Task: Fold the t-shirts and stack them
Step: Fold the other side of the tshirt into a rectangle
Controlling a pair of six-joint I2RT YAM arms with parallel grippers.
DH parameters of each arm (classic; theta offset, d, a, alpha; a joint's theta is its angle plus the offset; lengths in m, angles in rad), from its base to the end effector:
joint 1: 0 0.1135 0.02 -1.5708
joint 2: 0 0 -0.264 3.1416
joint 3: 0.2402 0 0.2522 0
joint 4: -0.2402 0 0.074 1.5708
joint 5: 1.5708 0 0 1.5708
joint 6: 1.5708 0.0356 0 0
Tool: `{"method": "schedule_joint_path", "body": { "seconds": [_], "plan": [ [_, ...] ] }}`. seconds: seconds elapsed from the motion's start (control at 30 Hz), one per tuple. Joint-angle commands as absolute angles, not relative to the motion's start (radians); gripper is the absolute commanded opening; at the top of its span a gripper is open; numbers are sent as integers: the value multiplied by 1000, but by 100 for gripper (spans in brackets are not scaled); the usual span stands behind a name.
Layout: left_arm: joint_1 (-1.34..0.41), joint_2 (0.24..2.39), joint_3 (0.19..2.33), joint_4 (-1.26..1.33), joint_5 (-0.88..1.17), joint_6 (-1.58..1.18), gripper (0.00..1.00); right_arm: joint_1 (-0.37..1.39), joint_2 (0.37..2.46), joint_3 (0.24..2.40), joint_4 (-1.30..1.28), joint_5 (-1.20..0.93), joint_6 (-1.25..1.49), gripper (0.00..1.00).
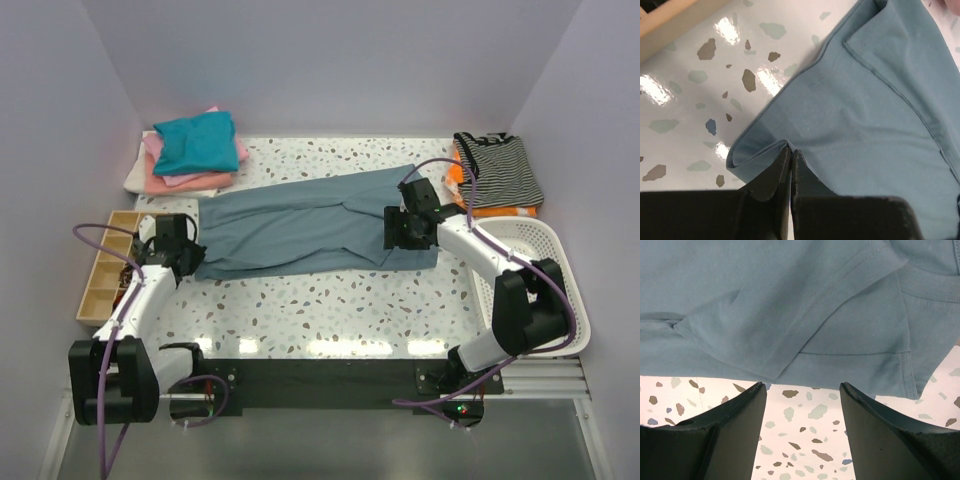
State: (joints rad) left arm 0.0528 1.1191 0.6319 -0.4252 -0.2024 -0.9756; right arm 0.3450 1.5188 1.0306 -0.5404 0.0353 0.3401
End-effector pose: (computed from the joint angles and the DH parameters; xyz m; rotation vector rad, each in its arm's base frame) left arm 0.2152 0.0185 0.2032 -1.2851 2.1014 -0.1506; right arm 0.2896 0.1027 0.2214 0.0064 2.6122 0.2004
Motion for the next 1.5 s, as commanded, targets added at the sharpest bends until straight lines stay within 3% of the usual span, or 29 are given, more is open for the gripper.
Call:
{"method": "schedule_joint_path", "body": {
  "seconds": [0.0, 0.6, 0.7, 0.73, 0.97, 1.1, 1.3, 1.47],
  "plan": [
    [63, 1121, 666, -368, -310, -953, 0, 334, 1517, 1069, -555, 64, 324, 65],
    [64, 1273, 676, -161, -377, -784, 0, 311, 1517, 1066, -554, 60, 327, 65],
    [66, 1314, 712, -106, -356, -707, 9, 311, 1523, 1065, -551, 55, 328, 65],
    [66, 1333, 722, -106, -348, -697, 16, 311, 1525, 1063, -548, 52, 330, 65],
    [67, 1428, 795, -159, -356, -689, 31, 311, 1519, 1062, -538, 34, 339, 65],
    [67, 1373, 784, -183, -356, -690, 36, 310, 1512, 1054, -535, 61, 344, 65],
    [64, 1218, 712, -101, -149, -657, 38, 281, 1549, 1043, -491, 2, 390, 66],
    [52, 1249, 701, -17, 87, -654, 38, 278, 1640, 1046, -404, -119, 448, 66]
  ]
}}
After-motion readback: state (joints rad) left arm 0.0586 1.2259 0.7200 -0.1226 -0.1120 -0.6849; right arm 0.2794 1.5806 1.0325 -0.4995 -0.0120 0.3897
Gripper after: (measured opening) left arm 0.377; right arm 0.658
